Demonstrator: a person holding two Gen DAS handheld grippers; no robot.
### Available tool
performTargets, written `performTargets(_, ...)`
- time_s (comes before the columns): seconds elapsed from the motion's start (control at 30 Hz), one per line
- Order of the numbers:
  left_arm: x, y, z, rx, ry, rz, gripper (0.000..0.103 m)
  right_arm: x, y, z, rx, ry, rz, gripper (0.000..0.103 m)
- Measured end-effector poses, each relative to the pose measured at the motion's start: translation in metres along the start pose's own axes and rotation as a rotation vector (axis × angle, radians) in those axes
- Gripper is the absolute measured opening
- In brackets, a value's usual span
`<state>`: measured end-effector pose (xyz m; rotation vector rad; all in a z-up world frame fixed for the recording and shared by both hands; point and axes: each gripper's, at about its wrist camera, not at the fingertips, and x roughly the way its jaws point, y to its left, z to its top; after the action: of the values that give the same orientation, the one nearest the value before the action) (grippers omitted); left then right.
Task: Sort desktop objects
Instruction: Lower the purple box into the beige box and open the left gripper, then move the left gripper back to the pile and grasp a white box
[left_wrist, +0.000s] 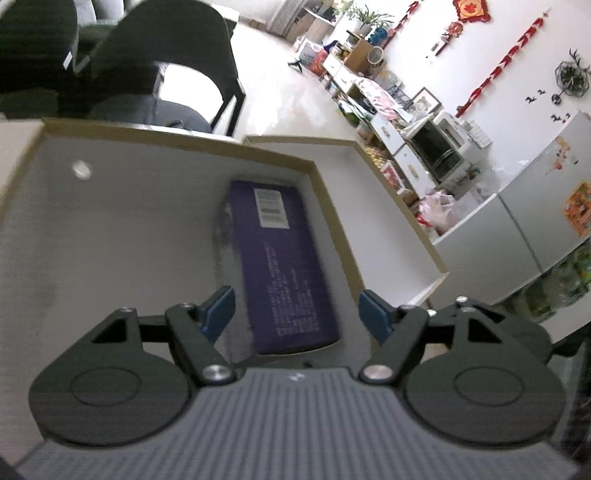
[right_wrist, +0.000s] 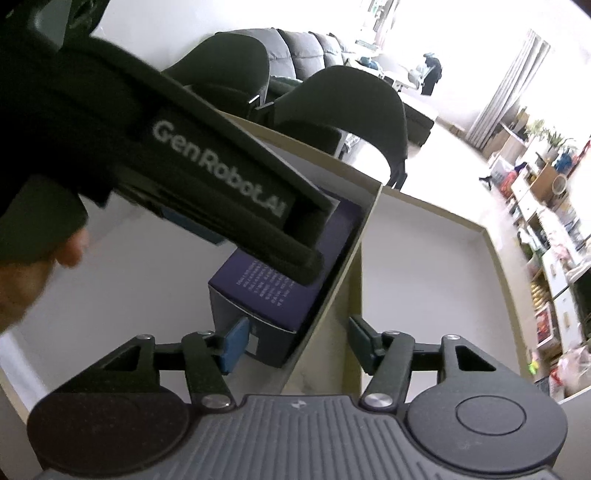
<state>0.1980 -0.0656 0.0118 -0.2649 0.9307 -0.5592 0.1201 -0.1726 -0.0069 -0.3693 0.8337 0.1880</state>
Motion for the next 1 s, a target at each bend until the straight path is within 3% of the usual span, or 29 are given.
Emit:
performTargets(0.53,-0.093,0.000,-0.024,0.123,-0.166,0.156,0.103,-0.079,0.021,0.000,0.076,-0.162,-0.042,0.086)
performTargets(0.8,-0.133,0.013,-0.046,0.122,-0.256,0.228,0.103,-0.106,0.040,-0.003,0.098,-0.236,0.001,0.091)
performTargets(1.0,-0.157,0.034,-0.065,0.091,-0.295,0.345,0.103,-0.121,0.059,-0.006,0.103,-0.288,0.024,0.096)
